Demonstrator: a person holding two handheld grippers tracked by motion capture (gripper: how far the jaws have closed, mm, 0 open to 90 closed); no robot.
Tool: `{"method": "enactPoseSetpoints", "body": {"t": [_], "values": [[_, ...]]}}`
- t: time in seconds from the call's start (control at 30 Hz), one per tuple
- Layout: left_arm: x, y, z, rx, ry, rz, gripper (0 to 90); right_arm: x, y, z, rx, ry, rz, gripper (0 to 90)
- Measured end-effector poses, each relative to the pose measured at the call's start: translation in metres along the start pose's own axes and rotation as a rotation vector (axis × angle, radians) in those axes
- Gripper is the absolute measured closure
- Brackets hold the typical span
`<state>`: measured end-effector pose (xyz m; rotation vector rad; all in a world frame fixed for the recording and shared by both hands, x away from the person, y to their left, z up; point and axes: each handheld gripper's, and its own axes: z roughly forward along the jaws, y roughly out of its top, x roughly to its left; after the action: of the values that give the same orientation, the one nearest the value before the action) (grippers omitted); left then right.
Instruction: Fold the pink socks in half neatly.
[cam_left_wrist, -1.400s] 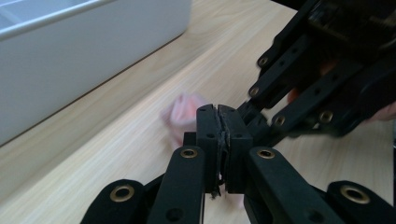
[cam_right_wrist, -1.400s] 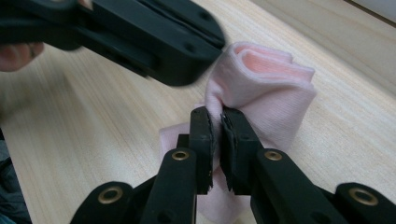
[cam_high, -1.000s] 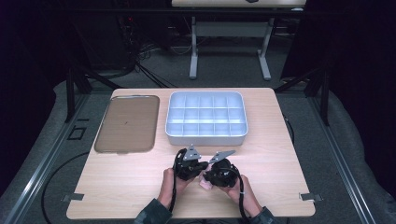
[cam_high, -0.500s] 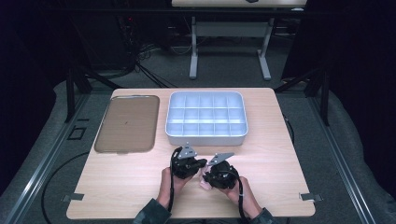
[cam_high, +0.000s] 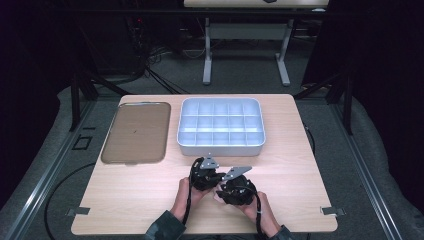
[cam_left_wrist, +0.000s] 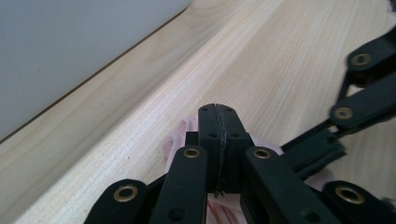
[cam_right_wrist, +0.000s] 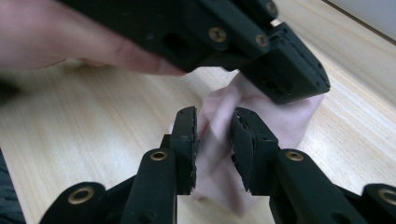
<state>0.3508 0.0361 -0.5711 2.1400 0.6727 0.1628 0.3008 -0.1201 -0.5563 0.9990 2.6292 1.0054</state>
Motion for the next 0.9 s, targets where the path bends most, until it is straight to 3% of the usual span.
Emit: {"method": "enactPoseSetpoints", "body": {"t": [0.17,0.4,0.53,0.67,0.73,0.8,0.9], "values": [[0.001,-0.003,-0.001,-0.016,0.002,-0.019,89.9,0.012,-0.004,-0.003,-0.008,-0.032,-0.044,75.0],[0.003,-0.006,-0.001,-0.032,-0.011,-0.033,90.0,0.016,-0.009,0.0,-0.003,-0.053,-0.089,77.4],[0.004,-0.008,-0.001,-0.043,-0.017,-0.041,89.9,0.011,-0.013,0.001,-0.033,-0.02,-0.052,77.3],[0.004,-0.008,-0.001,-0.048,-0.016,-0.044,89.9,0.001,-0.014,-0.006,-0.029,0.081,-0.014,57.4],[0.004,-0.009,-0.001,-0.051,-0.015,-0.048,90.0,-0.007,-0.015,-0.013,-0.017,0.122,0.012,52.8],[0.004,-0.009,0.0,-0.052,-0.013,-0.044,90.0,-0.017,-0.017,-0.022,-0.025,0.137,0.062,51.7],[0.004,-0.01,-0.001,-0.057,-0.02,-0.052,89.9,-0.033,-0.018,-0.029,-0.044,0.11,0.158,51.8]]}}
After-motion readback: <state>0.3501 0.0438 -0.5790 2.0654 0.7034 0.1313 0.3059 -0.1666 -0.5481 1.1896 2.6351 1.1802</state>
